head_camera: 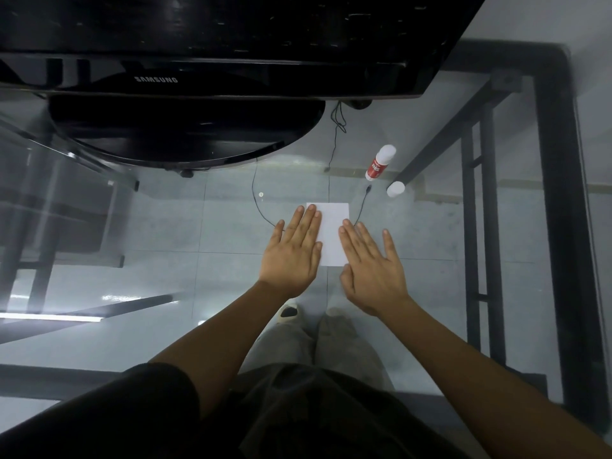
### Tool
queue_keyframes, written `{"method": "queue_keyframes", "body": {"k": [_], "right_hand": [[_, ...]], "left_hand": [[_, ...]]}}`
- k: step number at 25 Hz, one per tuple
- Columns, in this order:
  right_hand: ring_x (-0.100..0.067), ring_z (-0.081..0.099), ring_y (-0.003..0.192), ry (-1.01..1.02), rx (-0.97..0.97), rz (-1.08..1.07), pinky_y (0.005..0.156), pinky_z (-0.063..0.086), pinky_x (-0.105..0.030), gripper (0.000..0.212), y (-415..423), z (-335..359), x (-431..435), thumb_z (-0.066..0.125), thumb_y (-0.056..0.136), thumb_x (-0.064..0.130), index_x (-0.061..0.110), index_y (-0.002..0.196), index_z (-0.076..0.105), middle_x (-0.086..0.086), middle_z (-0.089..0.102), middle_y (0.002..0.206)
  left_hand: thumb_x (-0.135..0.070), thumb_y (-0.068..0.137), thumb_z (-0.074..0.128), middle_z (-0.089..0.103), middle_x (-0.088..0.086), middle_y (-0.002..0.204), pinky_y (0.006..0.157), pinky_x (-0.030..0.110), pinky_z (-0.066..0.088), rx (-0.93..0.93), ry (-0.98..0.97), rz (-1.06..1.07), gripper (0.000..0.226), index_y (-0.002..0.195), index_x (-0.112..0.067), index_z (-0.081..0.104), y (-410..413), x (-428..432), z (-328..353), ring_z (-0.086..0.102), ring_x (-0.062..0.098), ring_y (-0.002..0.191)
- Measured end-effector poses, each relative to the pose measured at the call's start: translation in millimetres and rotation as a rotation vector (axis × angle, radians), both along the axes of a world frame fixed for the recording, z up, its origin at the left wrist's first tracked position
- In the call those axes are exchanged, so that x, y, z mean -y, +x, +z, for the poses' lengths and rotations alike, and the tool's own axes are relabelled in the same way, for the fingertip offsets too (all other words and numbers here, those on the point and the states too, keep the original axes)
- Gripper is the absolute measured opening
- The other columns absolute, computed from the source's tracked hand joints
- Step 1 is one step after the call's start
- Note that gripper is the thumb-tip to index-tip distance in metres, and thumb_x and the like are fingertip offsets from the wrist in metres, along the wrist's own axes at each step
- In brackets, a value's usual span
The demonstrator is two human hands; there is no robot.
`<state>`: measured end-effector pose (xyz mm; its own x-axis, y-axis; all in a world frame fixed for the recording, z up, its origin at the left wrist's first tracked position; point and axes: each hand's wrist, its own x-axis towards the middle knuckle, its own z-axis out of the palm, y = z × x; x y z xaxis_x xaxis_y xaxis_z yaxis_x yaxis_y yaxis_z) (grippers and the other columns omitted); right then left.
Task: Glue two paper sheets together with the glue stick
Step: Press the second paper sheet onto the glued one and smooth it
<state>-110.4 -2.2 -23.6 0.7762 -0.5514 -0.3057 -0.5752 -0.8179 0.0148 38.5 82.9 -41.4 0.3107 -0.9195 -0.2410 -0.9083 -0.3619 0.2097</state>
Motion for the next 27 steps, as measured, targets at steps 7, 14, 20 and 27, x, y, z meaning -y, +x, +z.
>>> {"method": "queue_keyframes", "body": {"k": [7, 14, 20, 27], "right_hand": [[-0.018, -0.019, 0.139, 0.007, 0.019, -0.015, 0.106, -0.021, -0.044, 0.065, 20, -4, 4, 0.016, 0.092, 0.041, 0.016, 0.141, -0.019, -0.002, -0.011, 0.156], [-0.018, -0.016, 0.140, 0.017, 0.027, 0.003, 0.106, -0.020, -0.043, 0.063, 31, 0, 12, 0.014, 0.092, 0.041, 0.017, 0.143, -0.014, -0.003, -0.008, 0.157], [-0.020, -0.008, 0.143, 0.012, 0.053, -0.063, 0.109, -0.015, -0.043, 0.063, 30, 2, 20, 0.017, 0.093, 0.039, 0.016, 0.145, -0.009, -0.003, -0.004, 0.157], [-0.020, -0.007, 0.143, 0.001, 0.047, -0.128, 0.109, -0.015, -0.043, 0.062, 26, 0, 25, 0.017, 0.093, 0.039, 0.016, 0.145, -0.009, -0.003, -0.005, 0.157]], "left_hand": [[-0.044, 0.093, -0.007, -0.015, -0.003, 0.153, 0.113, 0.035, -0.010, -0.005, -0.002, -0.009, 0.057, 0.144, -0.019, -0.014, 1, -1, 0, -0.019, 0.013, 0.140], [-0.044, 0.092, -0.009, -0.016, -0.003, 0.152, 0.113, 0.035, -0.010, 0.003, -0.001, -0.009, 0.057, 0.143, -0.019, -0.015, 1, -1, -1, -0.022, 0.013, 0.139], [-0.042, 0.095, -0.002, -0.014, -0.003, 0.152, 0.114, 0.036, -0.008, 0.001, -0.014, 0.000, 0.056, 0.144, -0.018, -0.013, 1, -1, -1, -0.023, 0.013, 0.138], [-0.043, 0.094, -0.004, -0.013, -0.003, 0.152, 0.113, 0.036, -0.010, 0.006, -0.004, 0.007, 0.055, 0.143, -0.019, -0.013, 0, -1, -1, -0.022, 0.012, 0.138]]}}
